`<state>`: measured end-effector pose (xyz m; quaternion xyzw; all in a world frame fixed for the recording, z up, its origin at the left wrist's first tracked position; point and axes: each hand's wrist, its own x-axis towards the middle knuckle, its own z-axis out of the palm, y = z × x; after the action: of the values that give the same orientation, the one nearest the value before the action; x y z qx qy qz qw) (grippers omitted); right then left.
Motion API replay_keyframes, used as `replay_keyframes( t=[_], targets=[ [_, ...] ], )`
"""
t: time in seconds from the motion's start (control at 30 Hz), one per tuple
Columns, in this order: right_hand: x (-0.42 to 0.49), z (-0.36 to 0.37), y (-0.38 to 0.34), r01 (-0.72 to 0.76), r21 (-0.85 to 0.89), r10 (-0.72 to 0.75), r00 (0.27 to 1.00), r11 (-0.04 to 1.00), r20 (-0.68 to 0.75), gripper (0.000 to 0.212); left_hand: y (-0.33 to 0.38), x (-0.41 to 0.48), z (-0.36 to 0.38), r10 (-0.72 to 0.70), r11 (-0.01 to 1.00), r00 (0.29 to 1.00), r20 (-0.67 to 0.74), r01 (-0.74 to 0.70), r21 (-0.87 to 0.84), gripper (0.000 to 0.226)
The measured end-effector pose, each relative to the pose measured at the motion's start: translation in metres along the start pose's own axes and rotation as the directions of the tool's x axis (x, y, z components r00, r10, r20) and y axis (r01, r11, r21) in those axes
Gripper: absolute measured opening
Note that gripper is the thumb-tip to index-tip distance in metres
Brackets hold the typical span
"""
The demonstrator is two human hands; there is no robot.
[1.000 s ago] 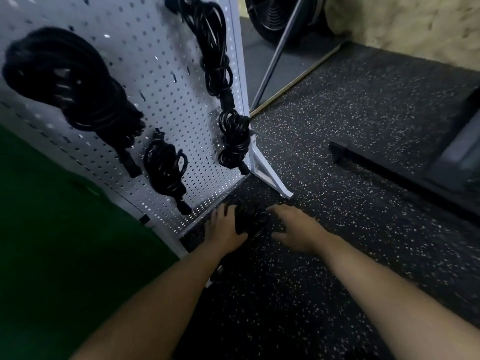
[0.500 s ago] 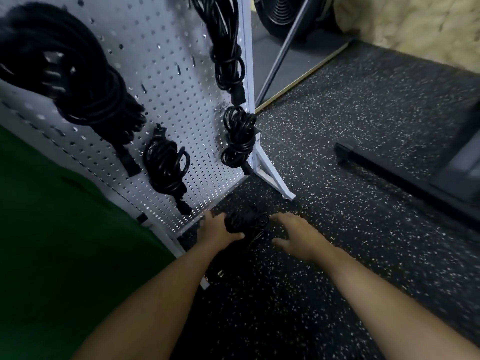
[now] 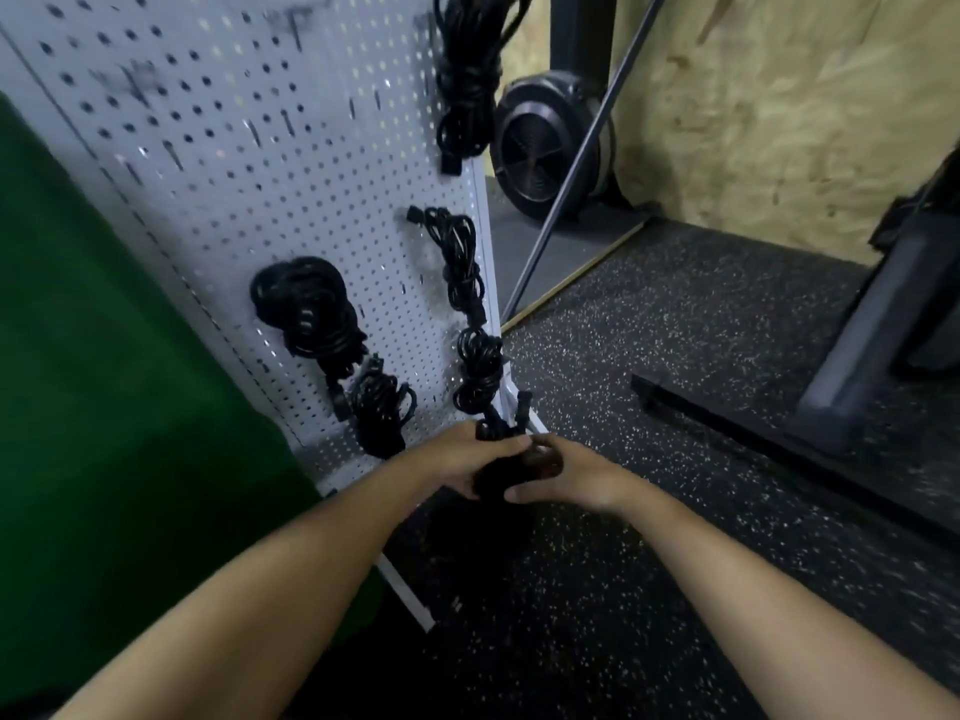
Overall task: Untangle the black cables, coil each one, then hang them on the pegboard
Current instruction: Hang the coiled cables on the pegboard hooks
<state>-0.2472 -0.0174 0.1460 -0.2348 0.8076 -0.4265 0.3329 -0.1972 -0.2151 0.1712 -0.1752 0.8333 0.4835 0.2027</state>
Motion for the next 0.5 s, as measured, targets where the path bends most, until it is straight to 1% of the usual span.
replay_keyframes(
  t=[0.03,0.1,0.13,0.17,0.2,0.23,0.3,0.33,0.4,0.47,0.5],
  targets=[
    [-0.007,-0.001,-0.011,0.048,0.023,-0.047,0.998,0.999,-0.028,0.044,0.016,-0.013,-0.004,0.045,0.999,0.999,0.002,-0.044,-0.028,0.047],
    [-0.022,-0.003,-0.032,0.168,0.111,-0.146,0.972,0.979,-0.182,0.044,0.05,-0.039,-0.012,0.142,0.99,0.989,-0.046,-0.142,-0.01,0.043],
    [-0.029,-0.005,-0.042,0.236,0.172,-0.181,0.942,0.956,-0.283,0.046,0.068,-0.052,-0.016,0.181,0.984,0.98,-0.084,-0.18,0.011,0.05],
    [-0.034,-0.009,-0.053,0.294,0.227,-0.194,0.905,0.928,-0.379,0.047,0.086,-0.064,-0.021,0.207,0.978,0.97,-0.127,-0.203,0.042,0.062],
    [-0.039,-0.013,-0.066,0.343,0.272,-0.195,0.87,0.899,-0.453,0.044,0.104,-0.077,-0.028,0.23,0.972,0.957,-0.179,-0.216,0.093,0.071],
    [-0.044,-0.017,-0.079,0.378,0.306,-0.188,0.843,0.874,-0.505,0.041,0.12,-0.092,-0.037,0.26,0.96,0.938,-0.23,-0.224,0.169,0.073],
    [-0.053,-0.027,-0.102,0.433,0.331,-0.184,0.796,0.838,-0.577,0.038,0.15,-0.125,-0.058,0.361,0.91,0.879,-0.312,-0.259,0.323,0.066],
    [-0.055,-0.031,-0.112,0.457,0.315,-0.192,0.769,0.832,-0.61,0.04,0.161,-0.143,-0.07,0.432,0.877,0.835,-0.34,-0.301,0.374,0.059],
    [-0.06,-0.038,-0.13,0.489,0.251,-0.222,0.719,0.835,-0.659,0.044,0.176,-0.175,-0.094,0.566,0.807,0.721,-0.4,-0.385,0.448,0.033],
    [-0.064,-0.042,-0.148,0.51,0.226,-0.24,0.691,0.83,-0.681,0.039,0.182,-0.2,-0.114,0.669,0.739,0.575,-0.472,-0.448,0.503,0.008],
    [-0.066,-0.043,-0.159,0.518,0.211,-0.248,0.679,0.829,-0.691,0.036,0.184,-0.209,-0.123,0.716,0.698,0.477,-0.51,-0.467,0.543,0.006]
  ],
)
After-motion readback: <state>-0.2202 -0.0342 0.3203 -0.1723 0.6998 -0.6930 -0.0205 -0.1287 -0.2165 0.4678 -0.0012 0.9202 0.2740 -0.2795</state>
